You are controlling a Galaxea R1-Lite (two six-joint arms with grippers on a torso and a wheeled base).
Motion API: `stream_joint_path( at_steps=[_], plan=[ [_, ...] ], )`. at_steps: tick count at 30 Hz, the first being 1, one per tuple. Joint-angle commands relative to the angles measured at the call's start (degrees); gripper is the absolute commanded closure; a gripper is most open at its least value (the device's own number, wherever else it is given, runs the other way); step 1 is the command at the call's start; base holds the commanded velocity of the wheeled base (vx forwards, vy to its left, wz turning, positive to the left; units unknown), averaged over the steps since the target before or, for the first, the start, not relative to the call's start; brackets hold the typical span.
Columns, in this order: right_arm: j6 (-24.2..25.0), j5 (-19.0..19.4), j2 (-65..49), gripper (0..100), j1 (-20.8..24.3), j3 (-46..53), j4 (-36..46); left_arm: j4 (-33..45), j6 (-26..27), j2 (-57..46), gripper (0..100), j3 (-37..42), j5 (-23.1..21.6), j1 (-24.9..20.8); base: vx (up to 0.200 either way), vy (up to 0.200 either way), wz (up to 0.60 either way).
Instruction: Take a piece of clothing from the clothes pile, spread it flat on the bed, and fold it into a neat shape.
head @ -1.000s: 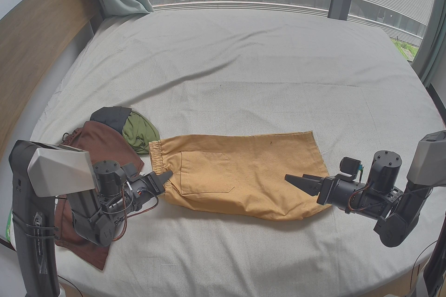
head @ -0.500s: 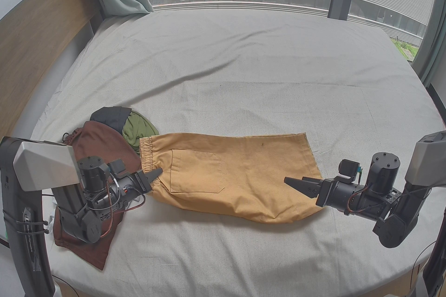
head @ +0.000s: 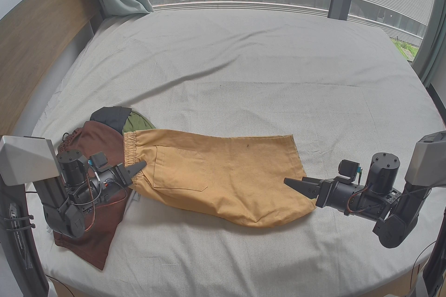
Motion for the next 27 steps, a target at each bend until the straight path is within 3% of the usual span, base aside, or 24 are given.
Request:
stream_joint_path(
  at_steps=[1, 27],
  plan=[
    [0.0, 0.0, 0.0, 0, 0.1, 0.0, 0.0, 0.0, -0.1, -1.1, 100, 0.1, -0.2, 1.1, 0.0, 0.0, 0.0],
    [-0.2, 0.0, 0.0, 0, 0.1, 0.3, 0.0, -0.1, -0.1, -3.4, 100, 0.0, -3.4, 6.1, 0.0, 0.0, 0.0]
  ],
)
